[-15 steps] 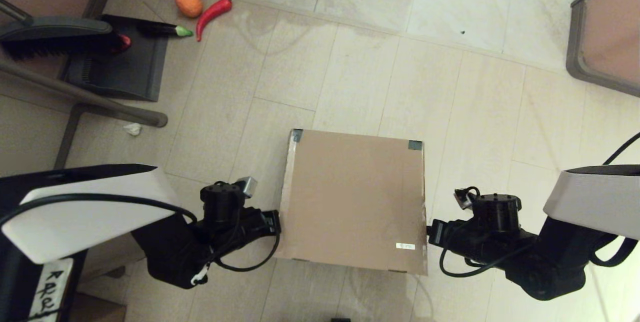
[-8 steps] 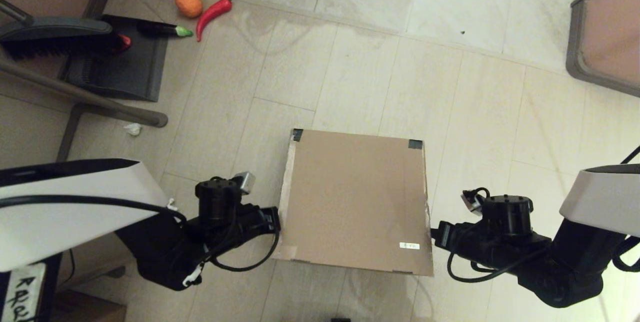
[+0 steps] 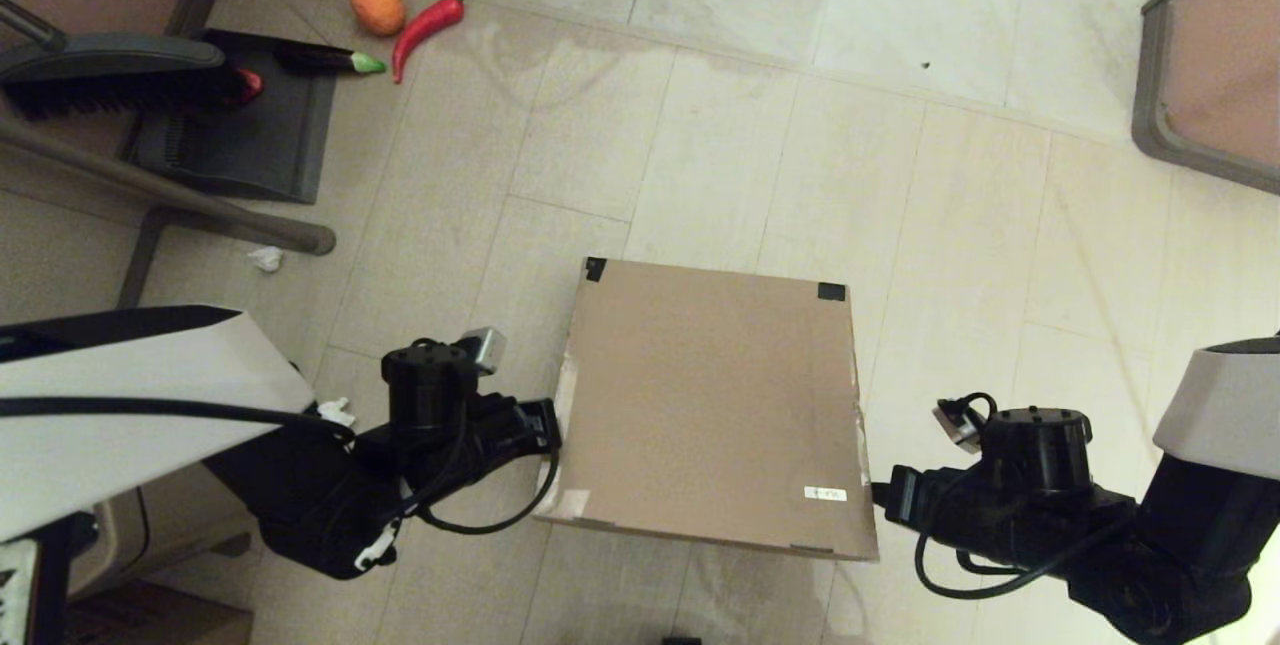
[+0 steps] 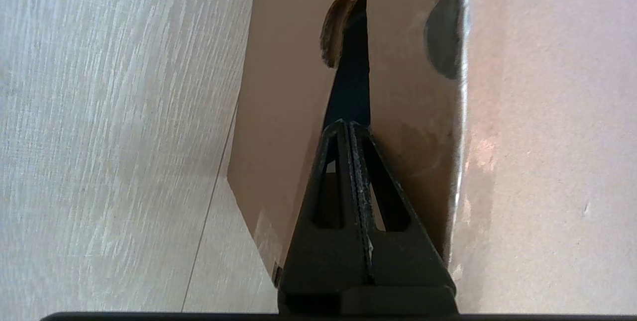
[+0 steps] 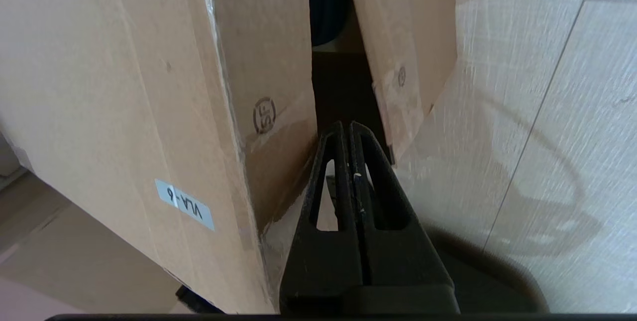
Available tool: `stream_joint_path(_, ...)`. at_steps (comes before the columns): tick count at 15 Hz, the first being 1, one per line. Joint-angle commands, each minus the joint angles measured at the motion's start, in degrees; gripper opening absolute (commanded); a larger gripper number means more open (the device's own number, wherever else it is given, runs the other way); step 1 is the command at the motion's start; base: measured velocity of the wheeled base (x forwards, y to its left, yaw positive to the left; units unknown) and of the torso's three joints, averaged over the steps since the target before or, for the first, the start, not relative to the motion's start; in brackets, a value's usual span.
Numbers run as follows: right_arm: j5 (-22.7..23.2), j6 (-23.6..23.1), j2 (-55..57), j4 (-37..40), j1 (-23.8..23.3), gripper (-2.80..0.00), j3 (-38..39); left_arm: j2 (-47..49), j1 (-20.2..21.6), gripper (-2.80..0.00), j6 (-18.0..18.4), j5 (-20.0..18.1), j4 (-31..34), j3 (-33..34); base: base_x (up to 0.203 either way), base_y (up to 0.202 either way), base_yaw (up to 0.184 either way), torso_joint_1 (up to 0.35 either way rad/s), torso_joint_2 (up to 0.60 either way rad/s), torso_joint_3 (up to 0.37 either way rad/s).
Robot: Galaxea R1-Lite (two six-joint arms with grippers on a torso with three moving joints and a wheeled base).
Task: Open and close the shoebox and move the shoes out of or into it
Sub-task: Open the shoe box
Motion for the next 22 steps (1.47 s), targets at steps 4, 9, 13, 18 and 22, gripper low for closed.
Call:
stream_joint_path(4, 1.02, 0.26, -0.37, -0.3, 0.16, -2.8, 0.2, -1.15, -0.23, -2.8, -0.13, 0.09, 0.04, -0.4, 0.0, 0.0, 0.0, 0.0, 0.0, 0.0)
stream_joint_path(9, 2.08, 0.26, 0.17, -0.3, 1.4, -2.8, 0.64, -1.97, -0.23, -2.8, -0.13, 0.09, 1.64, -0.81, 0.0, 0.0, 0.0, 0.0, 0.0, 0.0)
stream_joint_path(13, 1.51, 0.0, 2.25, -0.39, 4.0, -2.8, 0.02, -2.34, -0.4, -2.8, -0.2, 0.43, 1.74, -1.25, 0.0, 0.0, 0.0, 0.0, 0.0, 0.0)
stream_joint_path(18, 0.51, 1.25, 4.11, -5.24, 4.03, -2.8, 0.55, -2.59, -0.4, -2.8, -0.22, 1.15, 1.81, -1.25, 0.0, 0.0, 0.0, 0.0, 0.0, 0.0)
stream_joint_path(22, 0.75, 5.33, 3.85, -9.77, 4.06, -2.8, 1.77, -3.46, 0.71, -2.8, -0.22, 1.32, 1.73, -1.28, 0.0, 0.0, 0.0, 0.0, 0.0, 0.0)
